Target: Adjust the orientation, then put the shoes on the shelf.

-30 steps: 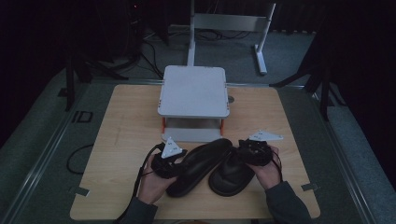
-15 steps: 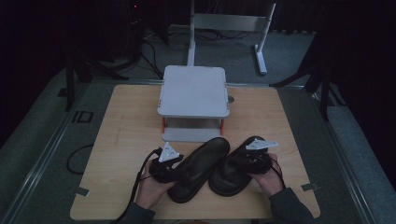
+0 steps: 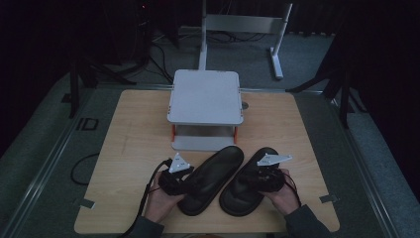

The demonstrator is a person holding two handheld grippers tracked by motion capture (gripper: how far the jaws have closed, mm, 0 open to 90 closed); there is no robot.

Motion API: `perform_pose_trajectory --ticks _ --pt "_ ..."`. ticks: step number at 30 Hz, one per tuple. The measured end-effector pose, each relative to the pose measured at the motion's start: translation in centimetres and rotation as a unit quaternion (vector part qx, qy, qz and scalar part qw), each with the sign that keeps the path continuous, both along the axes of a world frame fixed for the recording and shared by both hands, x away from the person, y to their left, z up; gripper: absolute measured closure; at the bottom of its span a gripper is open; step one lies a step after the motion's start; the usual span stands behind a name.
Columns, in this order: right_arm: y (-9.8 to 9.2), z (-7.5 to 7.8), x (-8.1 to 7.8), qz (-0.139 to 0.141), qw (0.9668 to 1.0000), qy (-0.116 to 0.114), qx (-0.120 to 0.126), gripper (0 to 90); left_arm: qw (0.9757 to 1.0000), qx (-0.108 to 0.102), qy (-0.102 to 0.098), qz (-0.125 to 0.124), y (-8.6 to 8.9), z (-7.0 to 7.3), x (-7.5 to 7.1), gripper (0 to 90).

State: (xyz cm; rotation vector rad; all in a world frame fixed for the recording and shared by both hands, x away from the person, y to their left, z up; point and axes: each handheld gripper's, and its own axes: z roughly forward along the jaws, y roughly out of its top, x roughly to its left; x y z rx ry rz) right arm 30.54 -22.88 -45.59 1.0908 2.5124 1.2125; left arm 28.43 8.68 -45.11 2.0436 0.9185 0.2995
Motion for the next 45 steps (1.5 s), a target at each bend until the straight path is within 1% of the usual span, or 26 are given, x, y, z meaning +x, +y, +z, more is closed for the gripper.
perform_pose_trajectory --ticks 2,4,6,14,16,19,22,24,27,30,32,33,35,38,39,42,44,45 --pt "0.3 0.0 -0.4 0.006 1.0000 -0.002 0.001 59.4 1.0000 0.000 0.001 0.001 -0.1 -0.1 0.1 49.8" --pt "0.9 0.0 -0.9 0.018 0.9998 -0.002 0.002 59.3 1.0000 -0.003 0.003 -0.001 -0.1 -0.1 0.1 49.8" --pt "1.4 0.0 -1.3 0.027 0.9996 -0.002 0.003 59.4 1.0000 -0.001 0.004 -0.003 -0.3 -0.2 0.1 49.9" --pt "2.9 -0.1 -2.2 0.052 0.9986 0.000 0.006 59.6 0.9999 -0.002 0.011 -0.007 -0.7 -0.5 0.1 50.1" --pt "3.2 -0.2 -2.4 0.059 0.9982 0.003 0.010 59.6 0.9999 -0.002 0.012 -0.009 -0.9 -0.6 0.1 50.3" --pt "3.5 -0.1 -2.4 0.062 0.9981 0.002 0.006 60.3 1.0000 -0.001 0.009 -0.003 -1.1 -0.7 0.1 50.2" --pt "3.8 -0.1 -2.5 0.075 0.9971 0.008 0.012 60.8 0.9999 -0.007 0.014 0.001 -1.1 -0.7 0.2 50.9" --pt "4.1 -0.1 -2.8 0.081 0.9967 0.005 0.010 60.8 0.9999 -0.007 0.012 0.003 -1.2 -0.7 0.2 50.9" --pt "4.3 -0.1 -2.8 0.076 0.9970 0.005 0.014 60.9 0.9999 -0.006 0.011 0.006 -1.4 -0.6 0.1 50.5" --pt "4.3 -0.2 -2.8 0.078 0.9968 0.005 0.016 59.3 0.9999 0.003 0.006 0.008 -1.5 -0.6 0.0 49.9" --pt "4.1 0.0 -2.7 0.079 0.9967 0.002 0.019 53.6 0.9999 -0.008 0.007 0.007 -1.2 -0.5 0.0 49.8" --pt "4.0 0.1 -2.7 0.078 0.9968 0.001 0.020 53.0 0.9998 -0.014 0.007 0.008 -1.1 -0.5 0.0 49.6" --pt "3.6 0.4 -2.5 0.071 0.9973 -0.005 0.020 50.6 0.9999 -0.011 0.003 0.013 -0.9 -0.4 -0.1 48.1" --pt "2.6 0.7 -2.2 0.053 0.9982 -0.011 0.024 48.3 0.9999 -0.008 -0.003 0.015 -0.8 -0.2 -0.5 46.8" --pt "2.1 0.8 -2.1 0.046 0.9986 -0.013 0.025 47.6 0.9998 -0.011 -0.004 0.016 -0.8 -0.1 -0.7 46.5" --pt "0.4 1.1 -2.0 0.020 0.9993 -0.022 0.024 46.0 0.9997 -0.015 -0.014 0.016 -0.8 0.3 -1.4 44.7" --pt "-1.3 1.1 -1.7 -0.002 0.9993 -0.027 0.024 45.5 0.9997 -0.013 -0.016 0.015 -0.8 0.5 -1.8 44.0" --pt "-1.3 1.1 -1.7 -0.002 0.9993 -0.027 0.024 45.5 0.9997 -0.013 -0.016 0.015 -0.8 0.5 -1.8 43.6"
